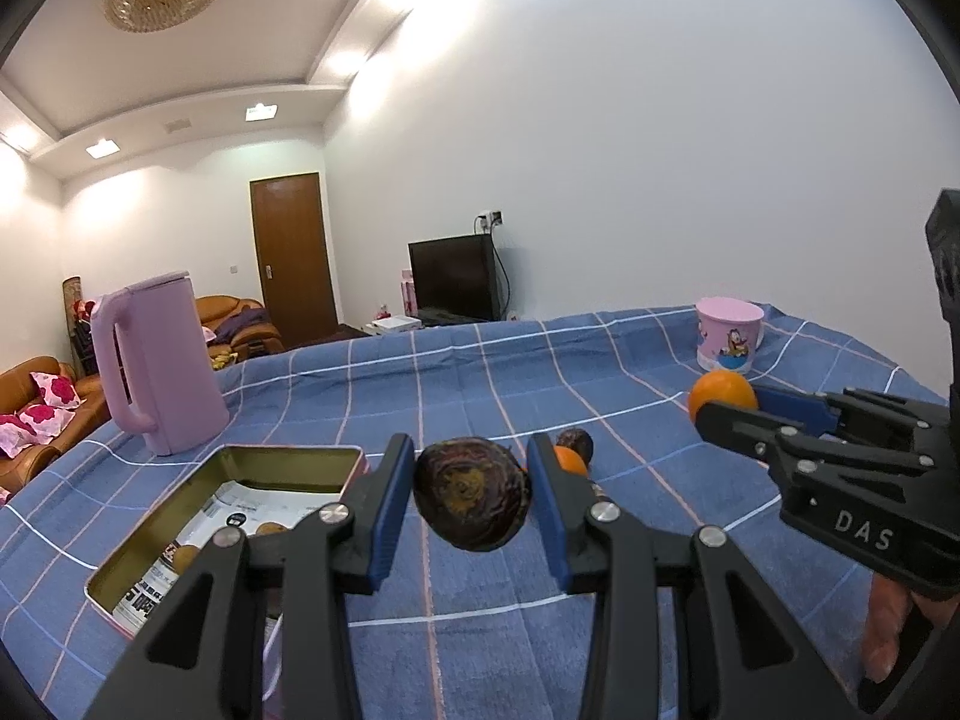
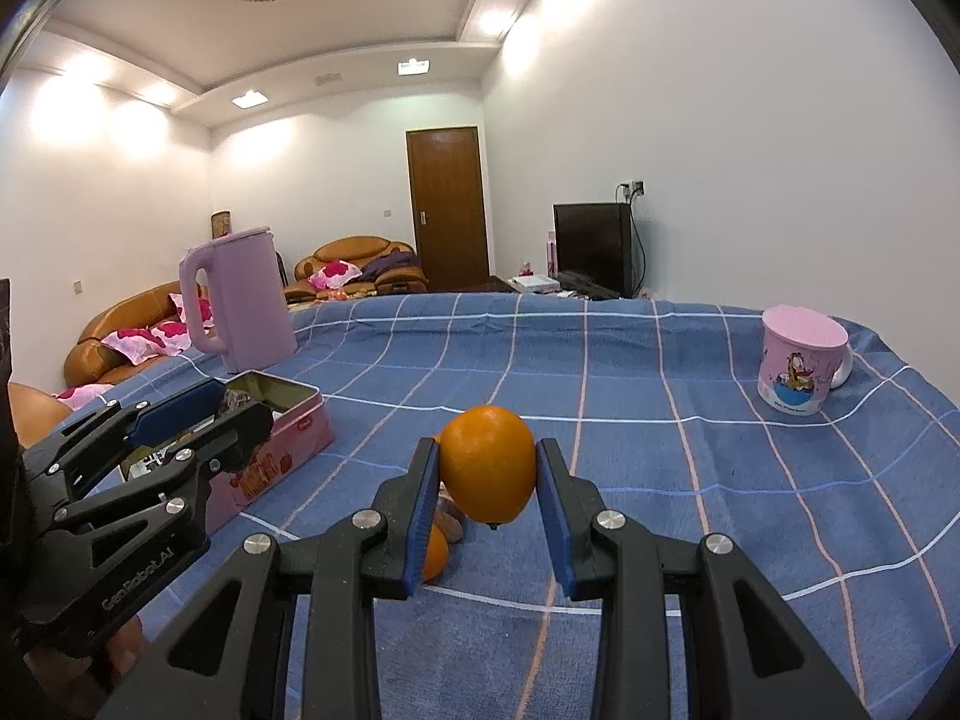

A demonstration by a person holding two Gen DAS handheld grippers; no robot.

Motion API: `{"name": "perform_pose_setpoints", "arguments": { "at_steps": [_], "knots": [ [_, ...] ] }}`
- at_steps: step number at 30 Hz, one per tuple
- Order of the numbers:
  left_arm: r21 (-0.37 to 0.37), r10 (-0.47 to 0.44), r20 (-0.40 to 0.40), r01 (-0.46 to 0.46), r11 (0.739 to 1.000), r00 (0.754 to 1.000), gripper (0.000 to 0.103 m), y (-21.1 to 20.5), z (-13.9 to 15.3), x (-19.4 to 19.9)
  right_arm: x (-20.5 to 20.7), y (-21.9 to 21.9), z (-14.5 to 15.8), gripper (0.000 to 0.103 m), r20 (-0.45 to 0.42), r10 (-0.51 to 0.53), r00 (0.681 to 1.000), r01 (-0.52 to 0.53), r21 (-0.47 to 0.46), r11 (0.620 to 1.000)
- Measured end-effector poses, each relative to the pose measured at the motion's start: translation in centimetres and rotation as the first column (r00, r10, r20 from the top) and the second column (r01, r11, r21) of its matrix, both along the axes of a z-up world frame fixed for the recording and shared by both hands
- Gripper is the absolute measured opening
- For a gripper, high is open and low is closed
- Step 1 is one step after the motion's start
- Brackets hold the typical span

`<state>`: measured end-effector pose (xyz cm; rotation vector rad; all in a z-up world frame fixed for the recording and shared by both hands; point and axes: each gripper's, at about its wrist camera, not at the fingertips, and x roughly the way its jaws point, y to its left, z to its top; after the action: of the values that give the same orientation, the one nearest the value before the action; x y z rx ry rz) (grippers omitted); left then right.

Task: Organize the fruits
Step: 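Lift the dark brown fruit with the left tool while the right tool lifts the orange, then carry the dark brown fruit and the orange over the pink tin with both tools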

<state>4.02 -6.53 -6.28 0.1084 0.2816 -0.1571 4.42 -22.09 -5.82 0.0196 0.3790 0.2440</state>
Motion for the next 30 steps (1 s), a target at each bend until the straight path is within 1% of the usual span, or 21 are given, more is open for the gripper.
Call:
{"name": "perform_pose_setpoints", "arguments": {
  "at_steps": [16, 22, 25, 30],
  "knots": [
    [0.003, 0.055, 0.063, -0.056, 0.998, 0.996, 0.041, 0.9, 0.6, -0.5, -1.5, 0.4, 0.6, 0.034, 0.089, 0.004, 0.996, -0.002, -0.021, 1.000],
    [-0.009, 0.092, 0.044, -0.092, 0.996, 0.995, 0.041, 2.2, 0.9, 0.0, -0.9, 1.2, 0.5, 0.034, 0.064, 0.027, 0.998, -0.026, -0.025, 0.999],
    [-0.021, 0.113, 0.031, -0.113, 0.993, 0.993, 0.040, 3.3, 1.0, 0.4, -0.5, 2.0, 0.6, 0.034, 0.057, 0.049, 0.997, -0.047, -0.032, 0.998],
    [-0.019, 0.152, -0.003, -0.152, 0.988, 0.988, 0.041, 5.0, 0.8, 1.3, 0.4, 3.9, 0.7, 0.034, 0.046, 0.087, 0.995, -0.085, -0.047, 0.995]
  ]
}}
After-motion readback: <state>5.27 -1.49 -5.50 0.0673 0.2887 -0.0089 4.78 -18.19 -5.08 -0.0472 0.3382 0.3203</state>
